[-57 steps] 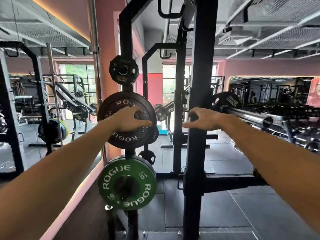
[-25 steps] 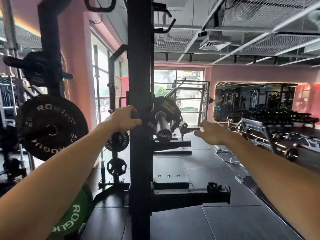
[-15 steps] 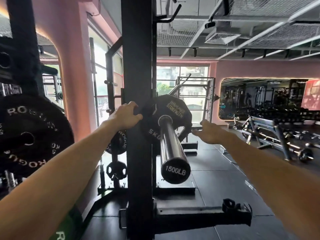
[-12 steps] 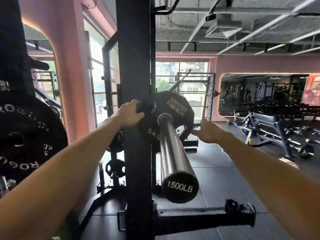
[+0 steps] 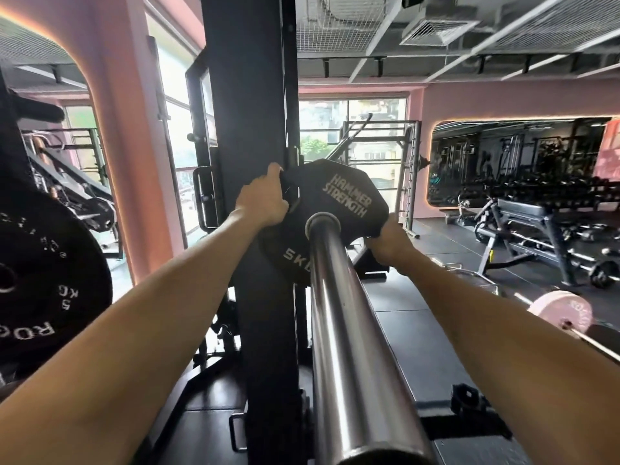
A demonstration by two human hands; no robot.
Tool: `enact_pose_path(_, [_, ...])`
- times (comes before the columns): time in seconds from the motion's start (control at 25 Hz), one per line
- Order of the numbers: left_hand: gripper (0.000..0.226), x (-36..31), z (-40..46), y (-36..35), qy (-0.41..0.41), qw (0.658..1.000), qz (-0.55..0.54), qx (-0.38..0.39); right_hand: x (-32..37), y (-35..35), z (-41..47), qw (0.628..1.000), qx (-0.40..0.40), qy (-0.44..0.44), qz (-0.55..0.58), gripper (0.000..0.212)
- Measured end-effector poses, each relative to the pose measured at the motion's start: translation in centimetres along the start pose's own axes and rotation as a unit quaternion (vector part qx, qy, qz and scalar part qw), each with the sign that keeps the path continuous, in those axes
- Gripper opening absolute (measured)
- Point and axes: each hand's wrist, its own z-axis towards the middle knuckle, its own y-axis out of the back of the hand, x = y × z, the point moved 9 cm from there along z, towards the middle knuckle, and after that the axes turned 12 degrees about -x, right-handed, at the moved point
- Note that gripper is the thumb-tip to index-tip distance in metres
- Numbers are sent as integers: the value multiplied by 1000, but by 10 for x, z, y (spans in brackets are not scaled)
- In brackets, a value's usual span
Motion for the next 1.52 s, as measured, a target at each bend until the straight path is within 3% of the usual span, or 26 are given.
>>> enact_pose_path(0.28, [33,0,-36,46,28,997,42,-67,23,49,-35,995,-65,45,-55,37])
enact_pose_path(0.48, [30,-8,-89,97,31,997,17,-66,43,93,-88,994,-45,72,-64,42])
enact_pose_path(1.08, [32,-53,-291,304,24,996,30,-76,117,264,-324,978,-19,159,-137,28])
enact_pose_path(1.44, [32,39,-342,414,48,995,48,-79,223,233,-423,972,7,203,-119,40])
enact_pose_path(1.52, [34,80,-349,440,51,993,63,-81,258,207,-445,968,10,222,-120,32])
